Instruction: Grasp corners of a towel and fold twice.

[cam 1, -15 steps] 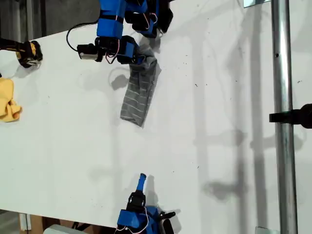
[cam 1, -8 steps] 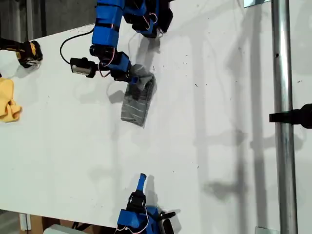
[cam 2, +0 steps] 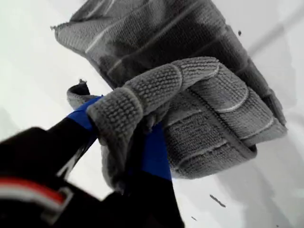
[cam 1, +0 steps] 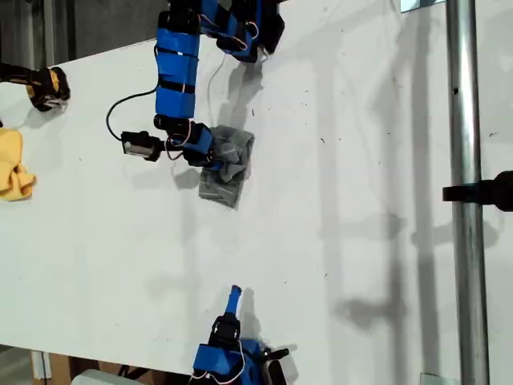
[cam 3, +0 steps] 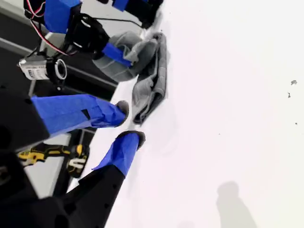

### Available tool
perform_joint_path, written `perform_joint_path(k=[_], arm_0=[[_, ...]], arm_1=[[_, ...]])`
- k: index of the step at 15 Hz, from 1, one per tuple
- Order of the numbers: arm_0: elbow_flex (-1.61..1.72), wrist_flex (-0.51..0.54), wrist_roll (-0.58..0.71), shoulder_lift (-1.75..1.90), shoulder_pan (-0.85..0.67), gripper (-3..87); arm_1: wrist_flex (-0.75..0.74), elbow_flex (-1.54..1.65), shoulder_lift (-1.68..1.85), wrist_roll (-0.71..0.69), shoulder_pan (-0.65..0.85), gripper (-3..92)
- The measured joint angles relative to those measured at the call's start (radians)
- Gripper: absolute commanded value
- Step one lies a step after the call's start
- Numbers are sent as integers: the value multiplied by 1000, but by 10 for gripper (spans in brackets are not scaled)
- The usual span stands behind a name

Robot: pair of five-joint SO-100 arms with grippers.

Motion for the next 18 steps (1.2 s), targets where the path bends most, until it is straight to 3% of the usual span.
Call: perform_joint_path(k=[3, 5, 6, 9, 10, 11, 14, 17, 18], arm_0=[[0, 0, -11, 0, 0, 69], [0, 0, -15, 0, 3, 69], [0, 0, -20, 0, 8, 68], [0, 0, -26, 0, 8, 68], [0, 0, -26, 0, 8, 68], [0, 0, -26, 0, 8, 68], [0, 0, -26, 0, 8, 68], [12, -2, -26, 0, 8, 68], [25, -8, -26, 0, 8, 68]], arm_1=[[-135, -49, -190, -8, 17, -1], [-143, -164, -298, -25, 17, 5], [-133, -207, -313, -35, 17, 58], [2, -374, -319, -78, 18, 397], [35, -405, -311, -89, 17, 418], [55, -407, -267, -97, 17, 393], [43, -396, -23, -104, 40, 184], [89, -244, 282, -104, 97, 149], [144, -181, 387, -104, 112, 82]])
